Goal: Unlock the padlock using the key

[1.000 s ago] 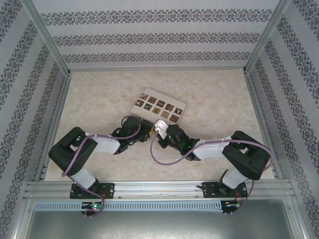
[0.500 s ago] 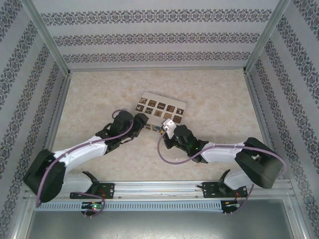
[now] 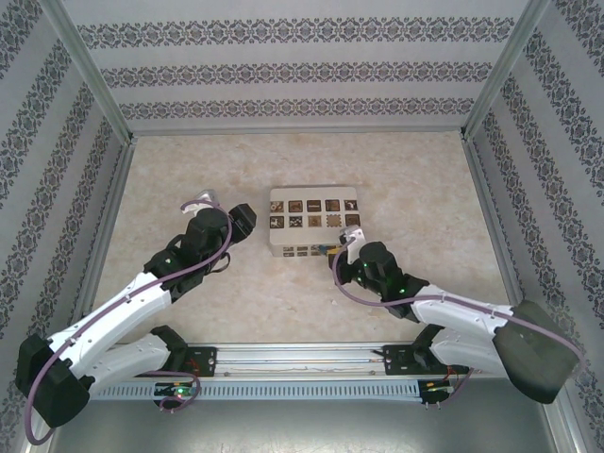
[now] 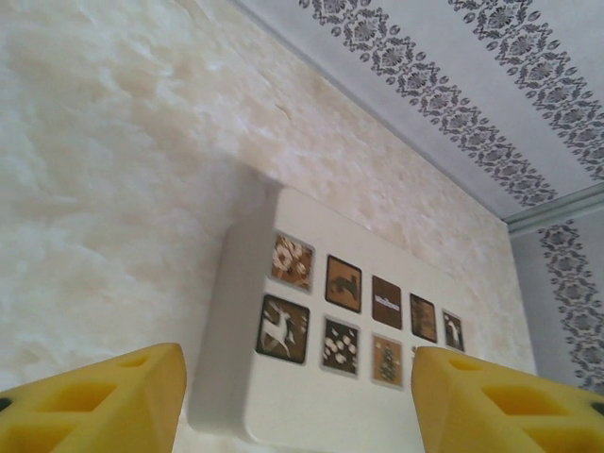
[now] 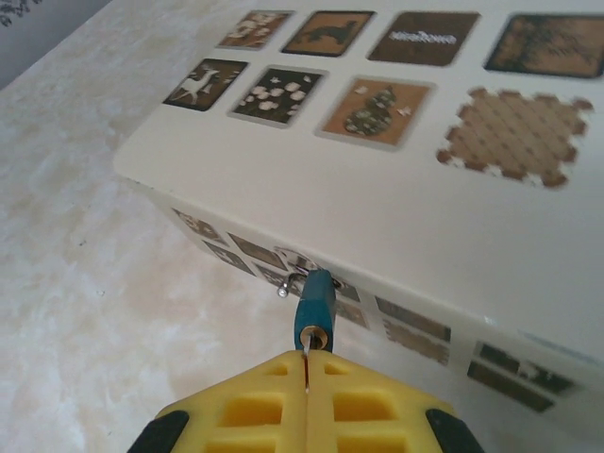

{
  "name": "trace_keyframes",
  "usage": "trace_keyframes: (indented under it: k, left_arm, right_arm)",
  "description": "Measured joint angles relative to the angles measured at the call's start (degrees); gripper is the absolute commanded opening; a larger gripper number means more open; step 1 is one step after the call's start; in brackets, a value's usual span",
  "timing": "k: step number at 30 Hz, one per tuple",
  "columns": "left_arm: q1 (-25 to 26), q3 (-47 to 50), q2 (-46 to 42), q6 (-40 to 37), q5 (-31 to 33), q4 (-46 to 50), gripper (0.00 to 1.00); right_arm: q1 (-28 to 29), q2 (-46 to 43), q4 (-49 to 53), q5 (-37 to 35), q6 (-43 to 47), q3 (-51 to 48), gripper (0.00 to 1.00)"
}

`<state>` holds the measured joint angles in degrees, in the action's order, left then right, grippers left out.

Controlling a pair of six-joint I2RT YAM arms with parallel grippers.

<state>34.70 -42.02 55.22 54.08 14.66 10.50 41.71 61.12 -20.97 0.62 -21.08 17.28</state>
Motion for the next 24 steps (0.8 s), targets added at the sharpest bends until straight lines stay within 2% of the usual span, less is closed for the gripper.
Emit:
trace_keyframes:
  k: [6, 16, 24]
  left_arm:
    - [0.0, -1.0, 0.1, -2.8, 2.0, 0.7, 0.67]
    - [0.0, -1.4, 0.7, -4.1, 2.4, 0.7, 0.68]
    - [0.0, -1.4, 0.7, -4.6, 2.6, 0.7, 0.69]
  right_arm:
    - [-2.7, -4.7, 3.3, 2.2, -7.6, -2.9, 0.00]
    - [-5.7, -5.2, 4.9, 7.8, -20.7, -6.0, 0.00]
    - [-7.1, -4.7, 4.7, 11.1, -24.2, -7.2, 0.00]
